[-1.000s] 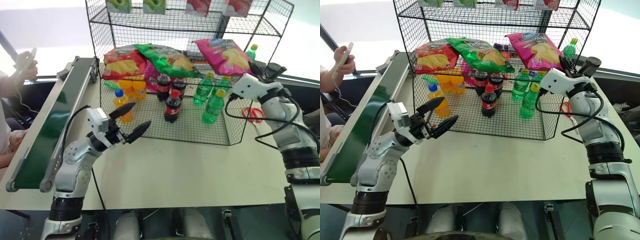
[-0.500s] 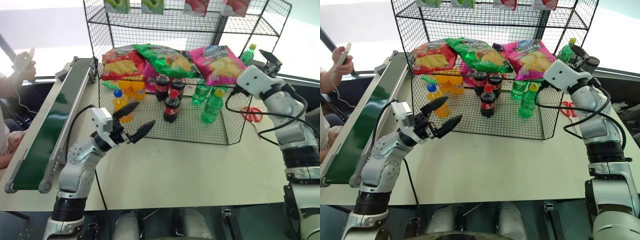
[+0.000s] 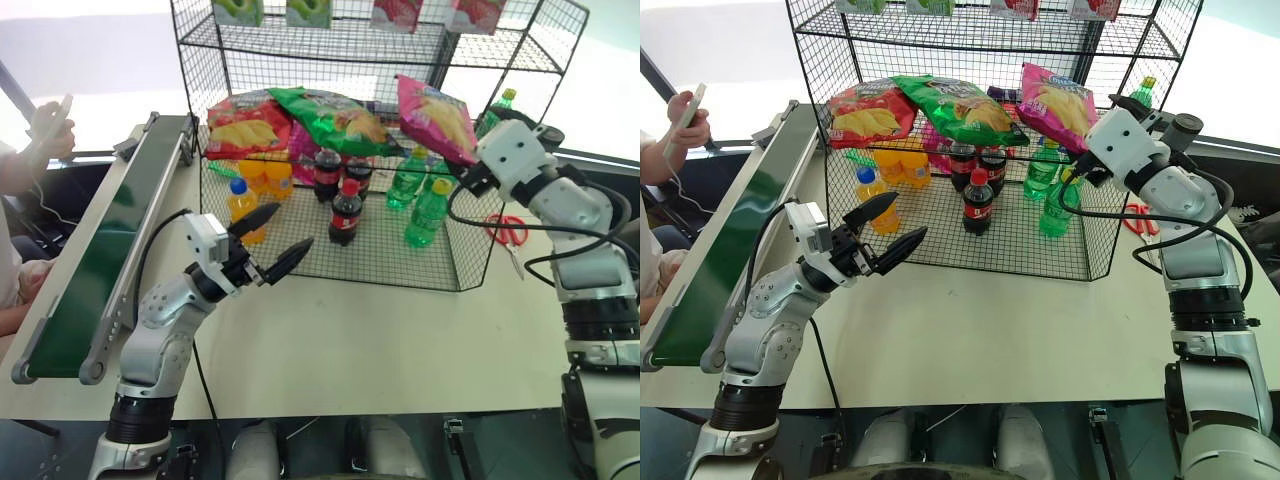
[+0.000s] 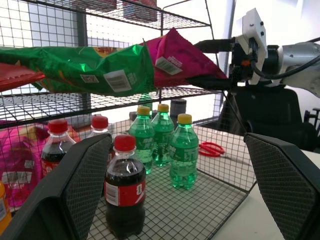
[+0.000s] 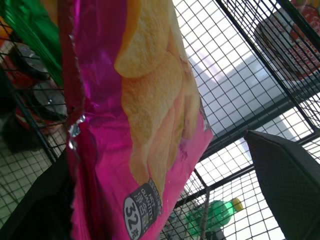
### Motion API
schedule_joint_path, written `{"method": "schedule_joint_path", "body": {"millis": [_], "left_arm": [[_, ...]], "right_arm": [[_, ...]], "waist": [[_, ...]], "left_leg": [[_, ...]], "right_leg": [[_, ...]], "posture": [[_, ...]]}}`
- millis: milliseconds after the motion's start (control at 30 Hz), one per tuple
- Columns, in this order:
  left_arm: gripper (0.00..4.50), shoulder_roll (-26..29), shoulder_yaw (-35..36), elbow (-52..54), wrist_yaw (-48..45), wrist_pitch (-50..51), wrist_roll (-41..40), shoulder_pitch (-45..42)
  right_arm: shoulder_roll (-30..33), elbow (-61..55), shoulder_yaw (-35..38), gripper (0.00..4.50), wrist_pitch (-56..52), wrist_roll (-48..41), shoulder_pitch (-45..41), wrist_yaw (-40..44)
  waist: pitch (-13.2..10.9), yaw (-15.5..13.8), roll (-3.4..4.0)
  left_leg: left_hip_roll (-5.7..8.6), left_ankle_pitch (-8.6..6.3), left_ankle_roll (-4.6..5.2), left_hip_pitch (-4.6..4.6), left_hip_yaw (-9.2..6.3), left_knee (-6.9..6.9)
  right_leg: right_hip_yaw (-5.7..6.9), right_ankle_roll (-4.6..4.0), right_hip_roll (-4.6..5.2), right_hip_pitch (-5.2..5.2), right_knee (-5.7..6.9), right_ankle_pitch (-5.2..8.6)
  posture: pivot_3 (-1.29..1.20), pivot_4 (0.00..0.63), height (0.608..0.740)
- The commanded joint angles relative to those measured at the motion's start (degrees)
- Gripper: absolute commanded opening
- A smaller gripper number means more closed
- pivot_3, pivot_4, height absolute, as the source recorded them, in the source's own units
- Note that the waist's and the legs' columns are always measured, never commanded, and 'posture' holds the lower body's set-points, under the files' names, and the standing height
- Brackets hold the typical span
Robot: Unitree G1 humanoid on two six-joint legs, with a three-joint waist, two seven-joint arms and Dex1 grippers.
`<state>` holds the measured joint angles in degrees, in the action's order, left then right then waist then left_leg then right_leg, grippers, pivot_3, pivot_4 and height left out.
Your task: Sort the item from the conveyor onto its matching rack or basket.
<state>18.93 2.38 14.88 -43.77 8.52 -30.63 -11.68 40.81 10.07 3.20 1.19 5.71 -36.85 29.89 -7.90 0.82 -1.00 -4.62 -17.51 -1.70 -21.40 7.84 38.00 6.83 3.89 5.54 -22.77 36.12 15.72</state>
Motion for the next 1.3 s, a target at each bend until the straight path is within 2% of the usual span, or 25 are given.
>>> {"method": "schedule_joint_path", "body": {"millis": [33, 133, 267, 367, 633, 800, 900, 1067, 1100, 1233, 1300], "left_arm": [[4.50, 0.24, -0.43, 2.18, -0.29, -0.52, -0.04, -0.61], [4.50, 0.52, -0.82, 2.20, -0.63, -0.83, 0.47, -0.72], [4.50, 0.55, -0.89, 2.05, -0.27, -0.78, 0.29, -0.87], [4.50, 0.57, -0.95, 2.36, -0.10, -0.78, 0.31, -0.76], [4.50, 0.45, -1.36, 2.65, 0.15, -0.90, 0.56, -0.63], [4.50, 0.44, -1.32, 2.73, 0.34, -0.86, 0.73, -0.60], [4.50, 0.42, -1.28, 2.93, 0.50, -0.84, 0.82, -0.43], [4.50, 0.44, -1.26, 3.09, 0.57, -0.95, 1.03, 0.06], [4.50, 0.27, -1.19, 3.07, 0.63, -0.94, 0.84, 0.16], [4.50, 0.13, -1.28, 2.79, 0.44, -1.14, 0.96, 0.23], [4.50, 0.08, -1.37, 2.59, 0.28, -1.27, 1.04, 0.15]], "right_arm": [[0.15, -3.17, 1.09, 4.24, 2.10, -2.13, -0.22, 1.20], [-0.03, -2.46, 0.97, 3.27, 2.41, -1.75, -0.79, 0.73], [1.10, -1.95, -0.42, 1.16, 5.71, 0.75, -0.73, 0.39], [1.57, -1.20, -0.34, 0.03, 7.89, 3.07, -1.00, -1.82], [5.79, 5.60, -5.68, 0.03, 16.59, 16.50, -4.15, -8.89], [5.99, 11.84, -8.73, 0.03, 21.34, 20.04, -7.15, -10.95], [6.02, 14.67, -8.20, 0.03, 22.67, 18.85, -7.73, -11.21], [6.71, 16.15, -5.63, 2.08, 22.71, 12.85, -7.74, -7.38], [7.13, 15.93, -5.37, 2.66, 22.69, 11.55, -7.30, -5.83], [8.00, 12.57, -2.63, 4.46, 20.45, 2.11, -4.72, 3.13], [8.60, 10.90, -1.47, 4.46, 19.21, -0.80, -3.67, 5.93]], "waist": [[0.00, -0.01, 0.00], [0.00, -0.01, 0.00], [0.00, -0.01, 0.00], [0.00, -0.01, 0.00], [0.00, 0.05, 0.01], [-0.01, 0.20, 0.01], [-0.01, 0.17, 0.01], [-0.01, 0.02, 0.01], [-0.01, 0.04, 0.01], [-0.01, -0.05, 0.01], [-0.01, -0.06, 0.01]], "left_leg": [[0.00, 0.00, 0.00, 0.00, 0.00, 0.00], [0.00, 0.00, 0.00, 0.00, 0.00, 0.00], [0.00, 0.00, 0.00, 0.00, 0.00, 0.00], [0.00, 0.00, 0.00, 0.00, 0.00, 0.00], [0.01, 0.01, -0.01, 0.00, 0.02, 0.00], [0.00, 0.02, -0.03, 0.02, 0.03, 0.00], [-0.01, 0.02, -0.04, 0.01, 0.04, 0.00], [0.00, 0.02, -0.04, 0.00, 0.04, 0.01], [0.00, 0.02, -0.04, 0.01, 0.04, 0.01], [0.00, 0.02, -0.04, 0.01, 0.02, 0.01], [0.00, 0.02, -0.03, 0.01, 0.01, 0.01]], "right_leg": [[0.00, 0.00, 0.00, 0.00, 0.00, 0.00], [0.00, 0.00, 0.00, 0.00, 0.00, 0.00], [0.00, 0.00, 0.00, 0.00, 0.00, 0.00], [0.00, 0.00, 0.00, 0.00, 0.00, 0.00], [0.00, 0.00, 0.00, -0.01, 0.00, 0.00], [-0.01, 0.00, -0.01, -0.01, 0.01, 0.00], [-0.01, 0.00, 0.00, -0.01, 0.01, 0.00], [-0.01, 0.00, 0.00, 0.00, 0.00, 0.00], [-0.01, 0.00, 0.00, 0.00, 0.00, 0.00], [0.00, 0.00, 0.00, 0.02, 0.00, 0.00], [0.00, 0.00, 0.00, 0.03, -0.01, 0.00]], "posture": [[0.00, 0.150, 0.726], [0.00, 0.150, 0.726], [0.00, 0.150, 0.726], [0.00, 0.150, 0.726], [0.00, 0.150, 0.726], [0.00, 0.150, 0.726], [0.00, 0.150, 0.726], [0.00, 0.150, 0.726], [0.00, 0.150, 0.726], [0.00, 0.150, 0.726], [0.00, 0.150, 0.726]]}}
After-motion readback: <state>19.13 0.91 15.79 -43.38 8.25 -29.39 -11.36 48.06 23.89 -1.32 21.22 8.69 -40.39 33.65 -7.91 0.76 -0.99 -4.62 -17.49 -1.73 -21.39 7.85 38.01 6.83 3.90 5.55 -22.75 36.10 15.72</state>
